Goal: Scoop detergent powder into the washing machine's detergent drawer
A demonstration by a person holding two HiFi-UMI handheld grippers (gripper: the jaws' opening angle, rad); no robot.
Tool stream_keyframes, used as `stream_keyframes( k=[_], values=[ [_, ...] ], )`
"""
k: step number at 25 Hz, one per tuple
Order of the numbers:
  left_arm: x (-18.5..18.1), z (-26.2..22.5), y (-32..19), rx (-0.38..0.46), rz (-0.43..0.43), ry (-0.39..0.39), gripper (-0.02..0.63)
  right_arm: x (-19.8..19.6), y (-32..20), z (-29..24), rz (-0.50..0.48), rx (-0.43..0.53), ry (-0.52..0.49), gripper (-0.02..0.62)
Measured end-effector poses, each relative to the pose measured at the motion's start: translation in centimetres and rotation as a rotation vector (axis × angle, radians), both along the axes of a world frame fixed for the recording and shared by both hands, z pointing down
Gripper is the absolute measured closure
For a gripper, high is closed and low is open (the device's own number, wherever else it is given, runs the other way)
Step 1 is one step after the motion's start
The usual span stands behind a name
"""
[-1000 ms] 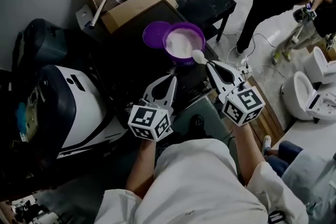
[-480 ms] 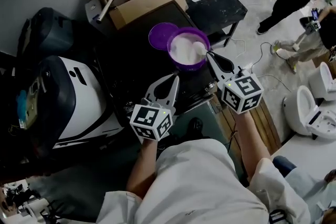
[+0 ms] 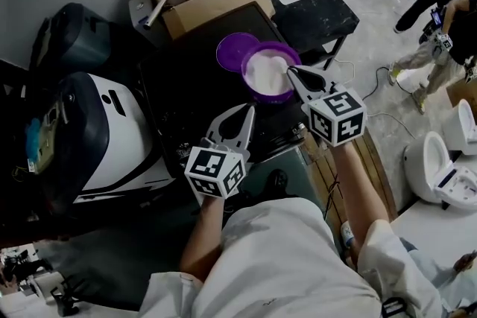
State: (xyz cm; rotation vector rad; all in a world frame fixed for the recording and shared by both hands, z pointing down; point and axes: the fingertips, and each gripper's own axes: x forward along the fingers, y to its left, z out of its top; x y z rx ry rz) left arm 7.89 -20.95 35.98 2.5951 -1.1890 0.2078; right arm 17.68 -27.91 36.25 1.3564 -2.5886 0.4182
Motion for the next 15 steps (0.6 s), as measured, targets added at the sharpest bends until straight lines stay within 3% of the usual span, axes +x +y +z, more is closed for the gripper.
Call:
stream_keyframes(
  k=[15],
  values=[
    [-0.6,-0.1,-0.2,0.006,-0.026,0.009,0.588,-1.9,-3.2,2.3,-0.079,-0.126,0.130,0.584]
  ],
)
